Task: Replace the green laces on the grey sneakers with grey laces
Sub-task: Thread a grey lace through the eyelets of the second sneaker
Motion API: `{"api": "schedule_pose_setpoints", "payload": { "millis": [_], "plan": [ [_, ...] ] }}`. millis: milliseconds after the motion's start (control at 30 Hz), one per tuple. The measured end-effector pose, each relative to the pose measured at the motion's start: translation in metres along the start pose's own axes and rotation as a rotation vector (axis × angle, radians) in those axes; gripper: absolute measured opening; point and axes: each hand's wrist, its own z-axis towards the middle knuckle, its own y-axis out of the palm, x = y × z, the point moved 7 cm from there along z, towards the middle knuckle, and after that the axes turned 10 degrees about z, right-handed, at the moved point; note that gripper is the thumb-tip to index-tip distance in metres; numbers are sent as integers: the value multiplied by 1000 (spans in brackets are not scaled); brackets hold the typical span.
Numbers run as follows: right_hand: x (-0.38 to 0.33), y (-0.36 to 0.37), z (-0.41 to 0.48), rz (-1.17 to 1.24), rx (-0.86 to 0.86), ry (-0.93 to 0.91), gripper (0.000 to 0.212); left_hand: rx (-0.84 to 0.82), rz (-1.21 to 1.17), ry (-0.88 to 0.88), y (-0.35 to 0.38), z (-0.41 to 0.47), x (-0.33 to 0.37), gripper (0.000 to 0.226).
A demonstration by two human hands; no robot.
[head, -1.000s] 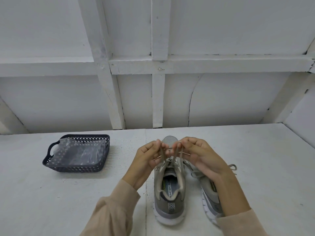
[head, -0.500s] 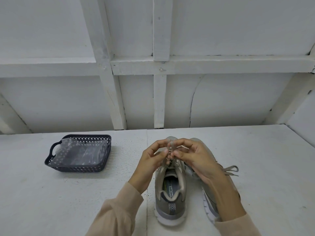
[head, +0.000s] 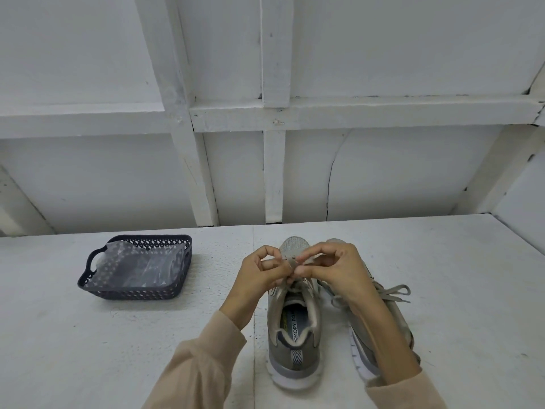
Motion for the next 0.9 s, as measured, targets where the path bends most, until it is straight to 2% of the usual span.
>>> {"api": "schedule_pose_setpoints", "payload": {
  "millis": [133,233,367,467,533,633,733,800,900],
  "plan": [
    [-1,-8,-2,-49,200,-97,16,82,146,87,-6,0,4,23],
    [5,-12,0,-162,237,-110,17,99,375,220,-7,-2,10,26],
    [16,-14,4,-253,175,-74,24,24,649,482,2,-10,26,24],
    [28,-11,6,-289,11,92,21,-8,752,635,7,-13,36,23],
    [32,-7,2,-233,-141,215,13,5,743,681,7,-15,38,22],
    [30,2,-6,-10,-316,306,12,28,661,693,8,-16,37,24],
    [34,3,-7,189,-266,328,9,47,627,687,6,-14,32,16],
    [37,3,-5,303,-201,323,9,70,717,720,6,-16,29,21],
    [37,5,-4,309,-171,315,9,135,691,777,2,-24,28,21]
  ]
}}
